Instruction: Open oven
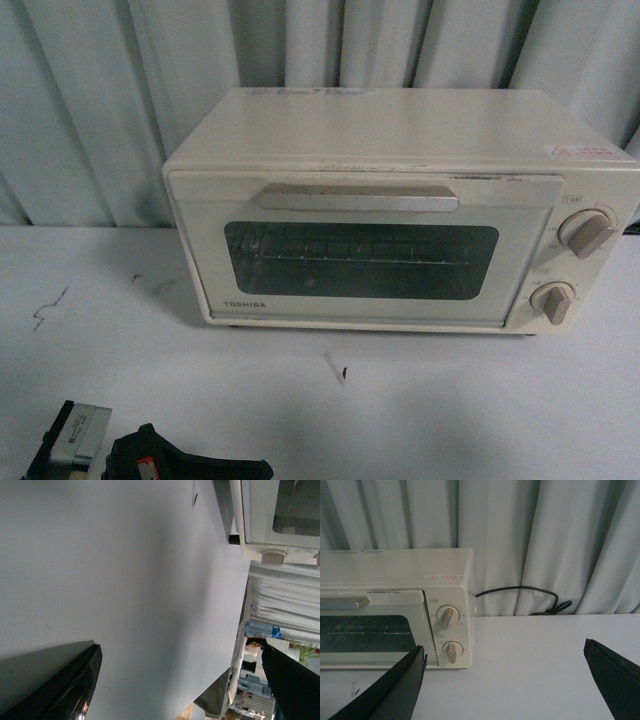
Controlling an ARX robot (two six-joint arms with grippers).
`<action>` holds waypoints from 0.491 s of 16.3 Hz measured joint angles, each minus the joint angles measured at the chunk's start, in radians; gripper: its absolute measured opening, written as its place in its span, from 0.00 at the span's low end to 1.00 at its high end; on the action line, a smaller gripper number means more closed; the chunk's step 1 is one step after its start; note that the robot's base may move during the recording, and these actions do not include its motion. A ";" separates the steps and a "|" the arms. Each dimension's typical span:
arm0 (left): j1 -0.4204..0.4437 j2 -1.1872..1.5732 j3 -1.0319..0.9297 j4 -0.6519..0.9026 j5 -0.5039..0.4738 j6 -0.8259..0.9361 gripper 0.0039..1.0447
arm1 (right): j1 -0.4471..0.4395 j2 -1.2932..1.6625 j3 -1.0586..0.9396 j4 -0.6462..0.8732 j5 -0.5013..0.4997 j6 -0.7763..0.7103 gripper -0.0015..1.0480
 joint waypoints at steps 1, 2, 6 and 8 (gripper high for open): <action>-0.008 -0.022 0.008 -0.049 0.000 0.007 0.93 | 0.000 0.000 0.000 0.000 0.000 0.000 0.94; -0.009 -0.042 0.023 -0.099 0.008 0.010 0.93 | 0.000 0.000 0.000 0.000 0.000 0.000 0.94; -0.010 -0.034 0.045 -0.106 0.046 -0.008 0.93 | 0.000 0.000 0.000 0.000 0.000 0.000 0.94; -0.010 -0.026 0.054 -0.103 0.058 -0.024 0.94 | 0.000 0.000 0.000 0.001 -0.003 0.000 0.94</action>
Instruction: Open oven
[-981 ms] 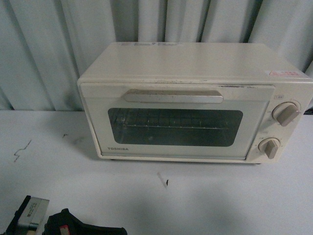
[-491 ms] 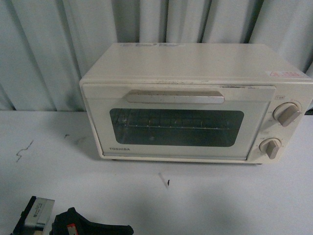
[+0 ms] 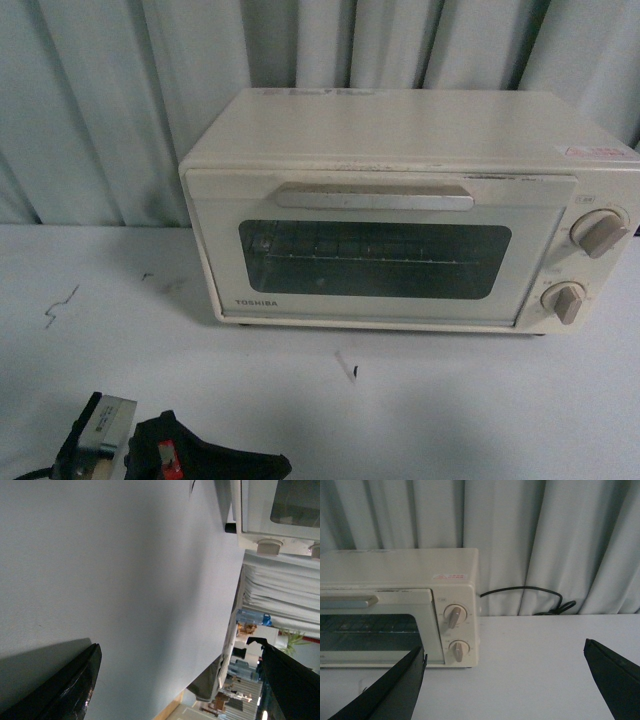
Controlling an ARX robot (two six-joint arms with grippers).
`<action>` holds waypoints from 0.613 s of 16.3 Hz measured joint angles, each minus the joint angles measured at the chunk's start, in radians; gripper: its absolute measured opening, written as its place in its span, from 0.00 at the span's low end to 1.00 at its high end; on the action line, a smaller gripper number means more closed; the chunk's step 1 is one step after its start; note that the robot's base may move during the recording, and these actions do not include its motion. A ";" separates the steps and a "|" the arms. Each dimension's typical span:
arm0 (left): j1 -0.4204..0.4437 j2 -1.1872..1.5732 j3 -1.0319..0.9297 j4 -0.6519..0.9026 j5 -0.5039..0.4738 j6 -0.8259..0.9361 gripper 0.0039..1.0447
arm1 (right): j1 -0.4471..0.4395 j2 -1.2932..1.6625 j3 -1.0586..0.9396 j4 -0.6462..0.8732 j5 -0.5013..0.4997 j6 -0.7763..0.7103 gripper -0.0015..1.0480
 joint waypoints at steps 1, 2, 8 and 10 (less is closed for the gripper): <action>0.000 0.000 0.000 0.000 0.000 0.000 0.94 | 0.000 0.001 0.000 -0.002 0.003 0.000 0.94; 0.000 0.000 0.000 0.000 0.000 0.000 0.94 | 0.000 0.001 0.000 -0.001 0.003 0.000 0.94; 0.000 0.000 0.000 0.000 0.000 0.000 0.94 | 0.000 0.001 0.000 -0.001 0.003 0.000 0.94; 0.000 0.000 0.000 0.000 0.000 0.000 0.94 | 0.000 0.001 0.000 -0.001 0.003 0.000 0.94</action>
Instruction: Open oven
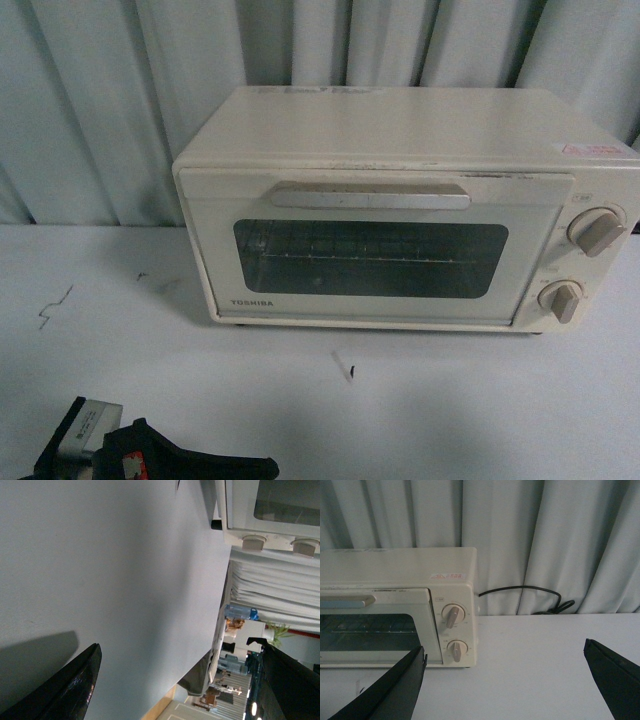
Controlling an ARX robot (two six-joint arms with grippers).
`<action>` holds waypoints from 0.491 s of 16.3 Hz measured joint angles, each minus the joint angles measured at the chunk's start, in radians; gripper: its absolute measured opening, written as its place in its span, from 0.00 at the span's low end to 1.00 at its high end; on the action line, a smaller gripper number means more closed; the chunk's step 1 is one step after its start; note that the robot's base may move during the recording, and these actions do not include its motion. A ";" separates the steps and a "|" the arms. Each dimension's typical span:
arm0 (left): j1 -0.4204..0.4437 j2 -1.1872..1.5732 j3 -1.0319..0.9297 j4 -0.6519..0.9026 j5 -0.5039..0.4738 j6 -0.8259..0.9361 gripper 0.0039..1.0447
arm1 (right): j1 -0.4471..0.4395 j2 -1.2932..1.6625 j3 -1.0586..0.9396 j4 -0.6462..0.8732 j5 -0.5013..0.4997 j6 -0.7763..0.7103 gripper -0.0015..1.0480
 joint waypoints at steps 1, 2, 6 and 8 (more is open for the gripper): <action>0.000 0.000 0.000 0.000 0.000 0.000 0.94 | 0.000 0.000 0.000 0.000 0.000 0.000 0.94; 0.000 0.000 0.000 0.000 0.000 0.000 0.94 | 0.000 0.000 0.000 0.000 0.000 0.000 0.94; 0.000 0.000 0.000 0.000 0.000 0.000 0.94 | 0.000 0.000 0.000 0.000 0.000 0.000 0.94; 0.000 0.000 0.000 0.000 0.000 0.000 0.94 | 0.000 0.000 0.000 0.000 0.000 0.000 0.94</action>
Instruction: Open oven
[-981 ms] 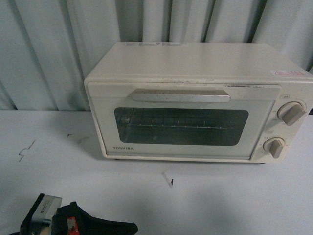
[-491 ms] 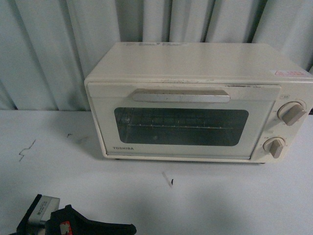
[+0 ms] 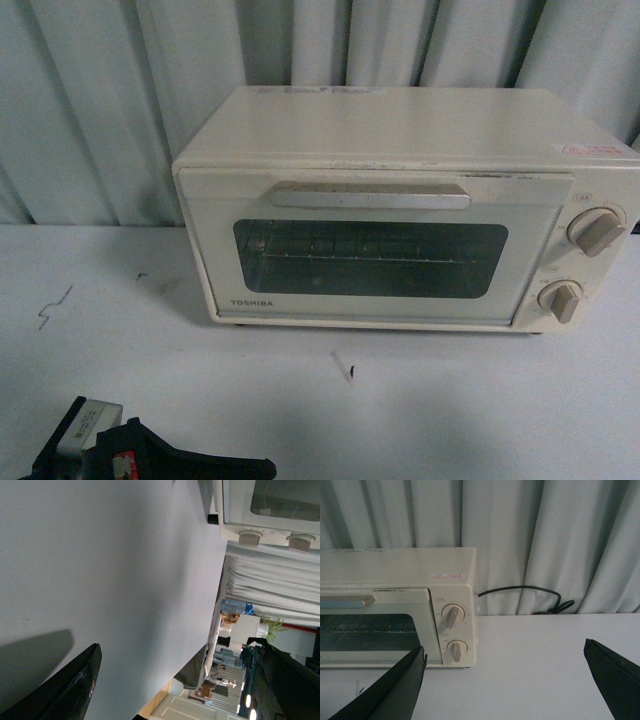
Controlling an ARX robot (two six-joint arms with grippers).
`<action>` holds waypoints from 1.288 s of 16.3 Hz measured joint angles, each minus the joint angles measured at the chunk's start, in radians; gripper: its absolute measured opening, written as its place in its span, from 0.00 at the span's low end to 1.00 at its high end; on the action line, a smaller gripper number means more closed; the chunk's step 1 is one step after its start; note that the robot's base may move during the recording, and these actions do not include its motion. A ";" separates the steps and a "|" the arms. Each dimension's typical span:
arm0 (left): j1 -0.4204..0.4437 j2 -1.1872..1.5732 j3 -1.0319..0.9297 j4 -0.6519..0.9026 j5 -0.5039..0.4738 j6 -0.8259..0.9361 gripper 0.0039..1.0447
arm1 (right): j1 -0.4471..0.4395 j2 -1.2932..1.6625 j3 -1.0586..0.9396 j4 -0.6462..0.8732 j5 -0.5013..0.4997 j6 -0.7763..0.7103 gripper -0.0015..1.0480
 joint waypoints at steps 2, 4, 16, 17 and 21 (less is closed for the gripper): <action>0.000 0.000 0.000 0.000 0.000 0.000 0.94 | 0.000 0.000 0.000 0.000 0.000 0.000 0.94; 0.000 0.000 0.000 0.000 0.000 0.000 0.94 | 0.000 0.000 0.000 0.000 0.000 0.000 0.94; 0.000 0.000 0.000 0.000 0.000 0.000 0.94 | 0.000 0.000 0.000 0.000 0.000 0.000 0.94; 0.000 0.000 0.000 0.000 0.000 0.000 0.94 | 0.000 0.000 0.000 0.000 0.000 0.000 0.94; 0.000 0.000 0.000 0.000 0.000 0.000 0.94 | 0.000 0.000 0.000 0.000 0.000 0.000 0.94</action>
